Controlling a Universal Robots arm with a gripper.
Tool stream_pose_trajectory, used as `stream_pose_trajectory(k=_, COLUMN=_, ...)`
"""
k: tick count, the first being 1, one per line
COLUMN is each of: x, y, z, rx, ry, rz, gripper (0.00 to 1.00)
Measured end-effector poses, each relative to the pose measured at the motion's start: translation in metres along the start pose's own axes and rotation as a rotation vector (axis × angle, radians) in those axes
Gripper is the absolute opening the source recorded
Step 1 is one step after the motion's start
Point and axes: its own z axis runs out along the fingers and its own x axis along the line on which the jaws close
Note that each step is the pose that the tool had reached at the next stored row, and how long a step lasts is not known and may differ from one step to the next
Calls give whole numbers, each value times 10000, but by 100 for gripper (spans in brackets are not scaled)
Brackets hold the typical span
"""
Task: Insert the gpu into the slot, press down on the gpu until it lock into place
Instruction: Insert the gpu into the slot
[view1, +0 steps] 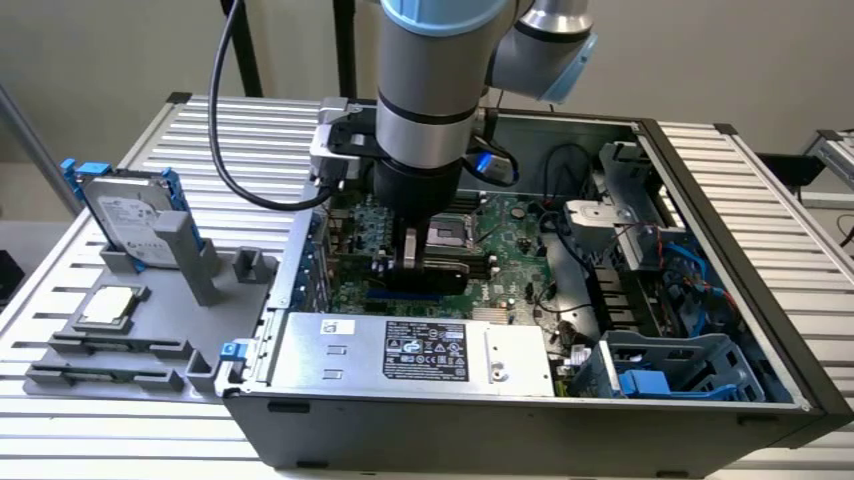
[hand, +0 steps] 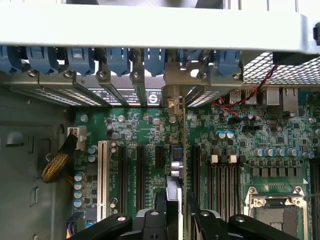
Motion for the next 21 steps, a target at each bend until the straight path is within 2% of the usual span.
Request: stream_pose_trajectory(k=21, x=-5, y=-3, z=36, rx=-25, ry=-3, rz=-24, gripper=26)
